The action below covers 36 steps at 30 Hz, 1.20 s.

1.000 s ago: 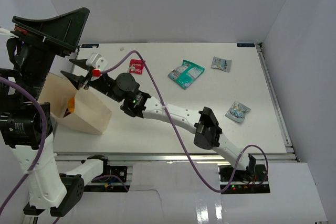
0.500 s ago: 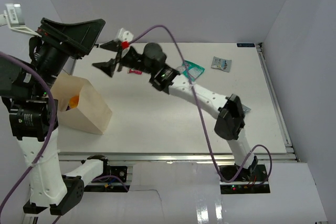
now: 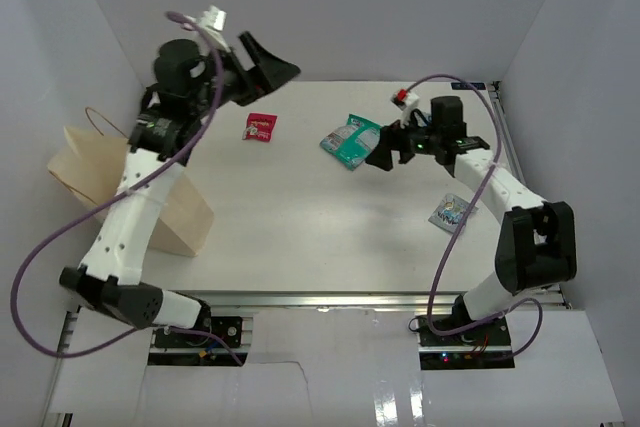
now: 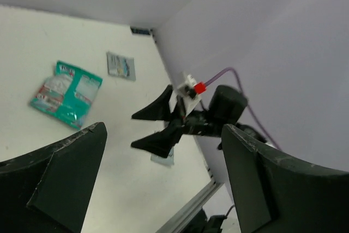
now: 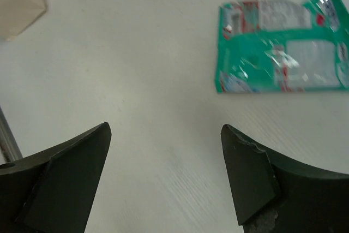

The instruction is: Place the snacks into the paper bag

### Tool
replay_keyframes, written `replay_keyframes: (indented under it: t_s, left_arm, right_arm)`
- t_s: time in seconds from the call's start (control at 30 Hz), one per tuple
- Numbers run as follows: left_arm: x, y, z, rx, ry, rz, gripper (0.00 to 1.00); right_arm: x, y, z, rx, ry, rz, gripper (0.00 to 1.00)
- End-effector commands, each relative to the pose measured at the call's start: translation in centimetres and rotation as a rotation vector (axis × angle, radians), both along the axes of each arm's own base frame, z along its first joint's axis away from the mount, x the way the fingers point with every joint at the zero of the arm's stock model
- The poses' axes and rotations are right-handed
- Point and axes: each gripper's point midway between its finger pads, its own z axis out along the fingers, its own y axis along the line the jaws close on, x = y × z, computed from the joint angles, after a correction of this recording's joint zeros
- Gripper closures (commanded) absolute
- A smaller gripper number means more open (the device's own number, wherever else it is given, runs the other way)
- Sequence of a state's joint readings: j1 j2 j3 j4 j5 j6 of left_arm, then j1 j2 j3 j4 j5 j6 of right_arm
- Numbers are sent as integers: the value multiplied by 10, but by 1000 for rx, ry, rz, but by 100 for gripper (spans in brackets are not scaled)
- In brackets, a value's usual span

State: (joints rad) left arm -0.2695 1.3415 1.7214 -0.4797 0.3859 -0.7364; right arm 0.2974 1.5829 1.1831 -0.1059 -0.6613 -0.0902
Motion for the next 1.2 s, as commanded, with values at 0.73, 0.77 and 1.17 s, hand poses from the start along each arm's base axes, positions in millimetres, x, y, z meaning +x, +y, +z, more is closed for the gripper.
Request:
replay_keyframes:
  t_s: [0.73, 0.77, 1.17]
  left_arm:
    - [138, -136, -345, 43, 630, 392, 4]
    - [142, -133, -350, 28, 646, 401, 4]
    - [154, -141, -401, -18, 754, 412, 11]
  right_arm:
    - [-85, -149, -34, -109, 107, -291, 7]
    - [-85, -149, -34, -107, 107, -293, 7]
    - [-80, -154, -32, -97, 104, -304, 7]
